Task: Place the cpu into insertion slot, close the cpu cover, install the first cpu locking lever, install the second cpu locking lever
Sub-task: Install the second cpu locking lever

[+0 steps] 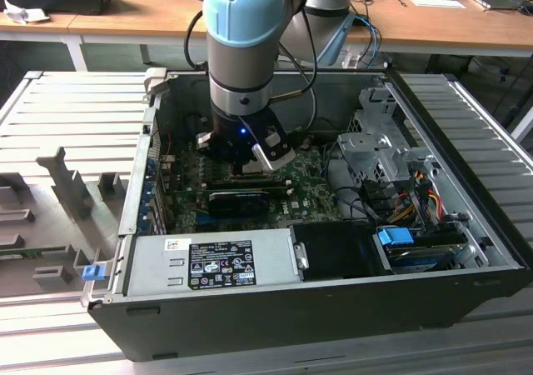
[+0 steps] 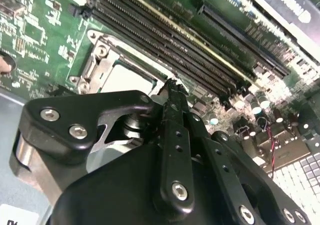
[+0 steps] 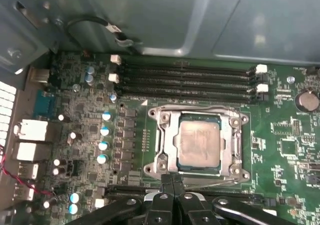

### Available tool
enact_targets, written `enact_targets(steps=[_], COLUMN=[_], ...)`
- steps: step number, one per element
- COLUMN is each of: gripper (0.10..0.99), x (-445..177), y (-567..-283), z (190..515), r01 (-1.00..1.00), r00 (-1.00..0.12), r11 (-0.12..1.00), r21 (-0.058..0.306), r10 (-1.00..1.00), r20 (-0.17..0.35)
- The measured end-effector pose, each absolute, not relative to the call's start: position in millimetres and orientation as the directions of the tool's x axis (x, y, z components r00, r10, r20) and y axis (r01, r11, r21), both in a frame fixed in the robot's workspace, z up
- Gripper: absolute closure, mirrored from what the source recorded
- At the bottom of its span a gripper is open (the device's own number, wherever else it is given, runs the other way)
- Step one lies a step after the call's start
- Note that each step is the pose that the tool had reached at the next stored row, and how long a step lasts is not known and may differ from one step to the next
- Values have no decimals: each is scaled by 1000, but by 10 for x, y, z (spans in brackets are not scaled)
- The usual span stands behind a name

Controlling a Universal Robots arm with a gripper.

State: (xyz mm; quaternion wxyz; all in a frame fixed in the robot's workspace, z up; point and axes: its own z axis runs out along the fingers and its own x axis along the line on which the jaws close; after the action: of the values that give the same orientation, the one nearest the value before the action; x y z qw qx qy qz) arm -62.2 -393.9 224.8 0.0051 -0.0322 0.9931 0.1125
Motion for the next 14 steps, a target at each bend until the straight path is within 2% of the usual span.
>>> enact_targets(steps=[14], gripper=[980], x=[-719], y=[-4032], z=[2184], r01=[-55], r00=[-998], r11=[968], r21=[247], r10=[-52], r20=[-19])
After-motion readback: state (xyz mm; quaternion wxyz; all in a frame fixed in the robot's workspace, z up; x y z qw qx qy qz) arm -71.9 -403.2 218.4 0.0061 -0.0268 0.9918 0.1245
